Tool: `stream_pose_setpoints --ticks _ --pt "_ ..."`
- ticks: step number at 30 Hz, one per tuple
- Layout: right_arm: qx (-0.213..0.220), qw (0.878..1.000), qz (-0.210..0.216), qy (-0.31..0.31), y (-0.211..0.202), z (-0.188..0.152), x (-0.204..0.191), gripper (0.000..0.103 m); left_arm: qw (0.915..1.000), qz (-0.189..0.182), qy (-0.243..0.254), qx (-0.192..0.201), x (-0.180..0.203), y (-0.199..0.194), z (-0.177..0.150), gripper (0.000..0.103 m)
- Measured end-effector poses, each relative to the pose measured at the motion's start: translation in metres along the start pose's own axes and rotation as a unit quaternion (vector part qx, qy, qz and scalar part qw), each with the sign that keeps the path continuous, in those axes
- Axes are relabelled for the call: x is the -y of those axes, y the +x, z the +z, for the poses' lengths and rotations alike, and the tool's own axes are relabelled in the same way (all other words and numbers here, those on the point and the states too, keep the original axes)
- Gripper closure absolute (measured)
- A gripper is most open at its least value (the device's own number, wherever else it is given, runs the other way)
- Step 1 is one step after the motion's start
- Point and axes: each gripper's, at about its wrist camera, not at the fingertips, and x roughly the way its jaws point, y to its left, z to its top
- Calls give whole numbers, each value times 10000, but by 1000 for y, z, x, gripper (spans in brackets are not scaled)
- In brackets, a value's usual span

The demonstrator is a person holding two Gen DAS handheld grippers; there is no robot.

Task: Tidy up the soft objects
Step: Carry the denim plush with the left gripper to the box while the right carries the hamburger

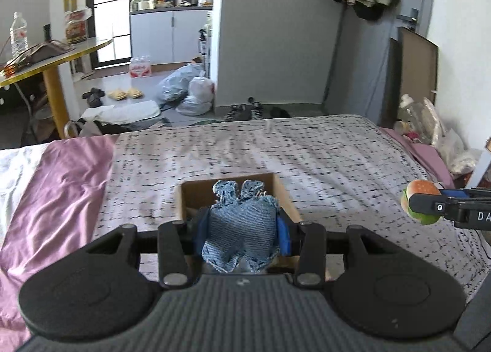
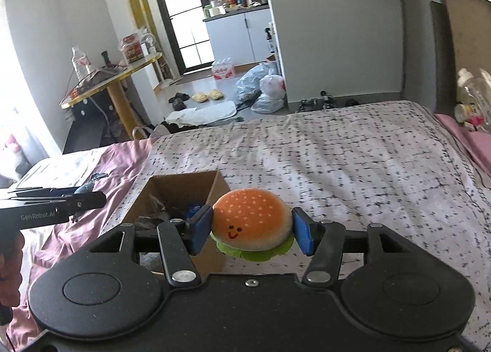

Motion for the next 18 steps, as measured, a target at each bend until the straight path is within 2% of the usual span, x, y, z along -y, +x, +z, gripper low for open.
stream_pose_setpoints --ticks 9,18 --pt "-236 9986 278 -385 36 6 -47 48 9996 138 -258 -57 -40 15 -7 59" --pt "-454 9963 443 -584 73 13 -81 48 9991 8 -410 -68 -55 34 -8 59"
